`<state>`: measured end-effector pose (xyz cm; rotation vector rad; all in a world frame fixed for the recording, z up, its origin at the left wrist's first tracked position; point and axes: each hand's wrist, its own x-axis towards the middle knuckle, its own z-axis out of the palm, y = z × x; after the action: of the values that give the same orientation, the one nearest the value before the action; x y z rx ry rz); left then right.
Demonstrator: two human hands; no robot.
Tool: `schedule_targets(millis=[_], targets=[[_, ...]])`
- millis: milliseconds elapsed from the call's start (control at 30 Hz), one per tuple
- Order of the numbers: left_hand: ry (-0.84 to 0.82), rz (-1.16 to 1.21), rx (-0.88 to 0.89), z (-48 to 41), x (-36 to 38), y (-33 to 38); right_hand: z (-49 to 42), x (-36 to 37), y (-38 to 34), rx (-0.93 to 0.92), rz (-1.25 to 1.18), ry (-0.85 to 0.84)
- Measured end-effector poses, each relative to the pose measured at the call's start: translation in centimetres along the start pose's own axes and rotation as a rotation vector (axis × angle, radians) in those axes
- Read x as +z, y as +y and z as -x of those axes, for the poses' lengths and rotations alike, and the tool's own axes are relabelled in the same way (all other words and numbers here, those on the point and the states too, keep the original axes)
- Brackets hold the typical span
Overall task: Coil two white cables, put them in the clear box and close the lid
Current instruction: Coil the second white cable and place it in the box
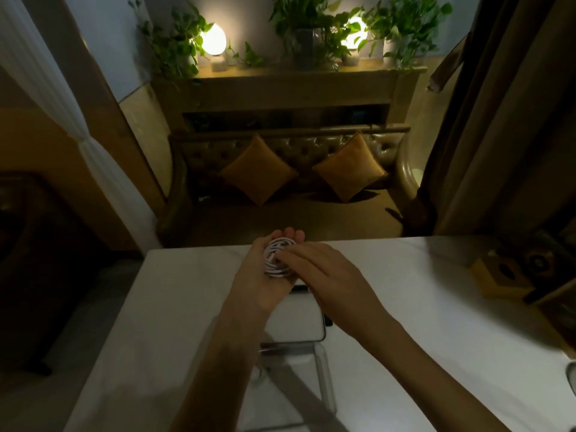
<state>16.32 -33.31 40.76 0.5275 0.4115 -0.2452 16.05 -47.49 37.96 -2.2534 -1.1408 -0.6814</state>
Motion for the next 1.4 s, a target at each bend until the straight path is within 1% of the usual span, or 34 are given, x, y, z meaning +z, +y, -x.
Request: schedule_targets(millis=[33,67,100,133,300,400,433,500,600,700,767,833,867,900,967,1133,1200,1400], targets=[[-0.024,0.026,-0.038,-0.3,-1.0,0.1,0.4,0.4,0.2,-0.014,0.065,-0.068],[0.026,-0.023,-0.085,-0.4,-1.3,0.2,0.8,0.6,0.4,-0.023,0.118,-0.137],[0.061,-0.054,-0.169,-0.9,-2.2,0.3,1.2,0.8,0.4,-0.027,0.144,-0.177],[0.058,-0.006,-0.281,-1.1,-3.1,0.5,1.4,1.2,0.4,-0.035,0.154,-0.177],[0.169,-0.062,-0.335,-1.6,-5.1,0.1,2.4,3.6,0.8,-0.08,0.135,-0.124],[0.229,-0.088,-0.333,-1.8,-6.2,0.1,3.1,5.3,0.5,0.043,0.023,-0.151],[0.274,-0.115,-0.314,-2.0,-6.9,0.0,3.2,5.8,0.2,0.096,-0.058,-0.169],[0.324,-0.177,-0.261,-2.5,-8.7,-0.2,3.3,6.7,-0.8,0.242,-0.299,-0.216],[0.306,-0.193,-0.235,-2.7,-11.3,-0.7,3.1,8.0,-1.8,0.63,-0.679,-0.245],[0.283,-0.279,-0.162,-2.5,-14.2,-1.3,3.4,9.5,-1.7,0.985,-0.896,-0.313],[0.264,-0.479,-0.052,-2.1,-15.9,-1.7,4.0,10.4,-1.7,1.189,-1.064,-0.364],[0.23,-0.773,0.078,-1.7,-17.6,-2.0,4.6,11.4,-2.1,1.318,-1.213,-0.386],[0.234,-0.884,0.131,-1.5,-18.2,-2.2,4.9,11.9,-2.2,1.335,-1.247,-0.4],[0.252,-0.938,0.179,-1.2,-18.6,-2.2,5.1,12.3,-2.5,1.34,-1.26,-0.412],[0.284,-0.969,0.231,-1.0,-19.0,-2.1,5.1,13.1,-2.8,1.351,-1.253,-0.418],[0.278,-1.062,0.273,-1.6,-20.0,-0.8,4.4,14.2,-3.1,1.313,-1.174,-0.43],[0.273,-1.037,0.276,-1.7,-20.1,-0.3,4.2,14.5,-3.0,1.28,-1.135,-0.427],[0.247,-0.842,0.183,-1.8,-19.6,-0.1,3.4,14.0,-2.5,1.153,-1.058,-0.435]])
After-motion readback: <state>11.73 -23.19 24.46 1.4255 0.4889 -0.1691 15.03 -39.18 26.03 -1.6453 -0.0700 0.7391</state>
